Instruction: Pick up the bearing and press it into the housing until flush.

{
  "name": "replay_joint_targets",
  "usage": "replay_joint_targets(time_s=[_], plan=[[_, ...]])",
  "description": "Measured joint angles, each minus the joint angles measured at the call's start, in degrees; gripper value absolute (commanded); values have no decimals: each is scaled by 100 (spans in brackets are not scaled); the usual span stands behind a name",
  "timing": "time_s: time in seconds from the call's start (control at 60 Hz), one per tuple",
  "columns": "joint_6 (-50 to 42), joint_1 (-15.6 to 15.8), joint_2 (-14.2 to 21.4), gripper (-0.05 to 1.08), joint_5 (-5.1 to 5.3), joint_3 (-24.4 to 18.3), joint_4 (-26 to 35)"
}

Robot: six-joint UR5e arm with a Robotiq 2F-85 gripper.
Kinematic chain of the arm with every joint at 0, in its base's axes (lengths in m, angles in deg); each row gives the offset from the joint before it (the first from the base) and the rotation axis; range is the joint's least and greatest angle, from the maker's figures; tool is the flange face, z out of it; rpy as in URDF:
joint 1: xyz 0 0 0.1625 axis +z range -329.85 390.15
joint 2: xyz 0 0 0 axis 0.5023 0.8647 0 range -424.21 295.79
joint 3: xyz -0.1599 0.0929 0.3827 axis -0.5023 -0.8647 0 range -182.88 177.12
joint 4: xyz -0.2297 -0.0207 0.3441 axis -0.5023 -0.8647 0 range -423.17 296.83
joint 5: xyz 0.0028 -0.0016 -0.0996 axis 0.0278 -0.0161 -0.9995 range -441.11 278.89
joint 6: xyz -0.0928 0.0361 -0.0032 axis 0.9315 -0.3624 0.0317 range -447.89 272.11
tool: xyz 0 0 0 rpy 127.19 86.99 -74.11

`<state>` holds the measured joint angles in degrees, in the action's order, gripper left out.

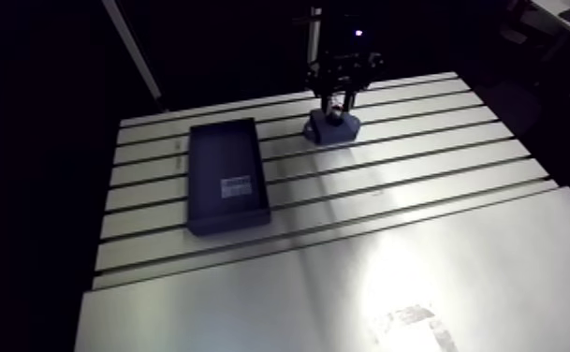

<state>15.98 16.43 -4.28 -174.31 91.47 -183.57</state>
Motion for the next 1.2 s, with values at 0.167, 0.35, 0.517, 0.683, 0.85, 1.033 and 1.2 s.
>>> replay_joint_targets(time_s=[0.167, 0.35, 0.517, 0.683, 0.85, 1.033, 1.2], plan=[[-2, 12, -15, 77, -2, 10, -4], [-2, 16, -20, 77, -6, 15, -5], [-2, 18, -47, 77, -8, 17, -5], [-2, 24, -71, 77, -9, 18, -5], [-3, 25, -83, 77, -7, 17, -5], [-8, 23, -98, 77, -3, 18, -5], [-10, 19, -120, 77, -1, 17, -5]])
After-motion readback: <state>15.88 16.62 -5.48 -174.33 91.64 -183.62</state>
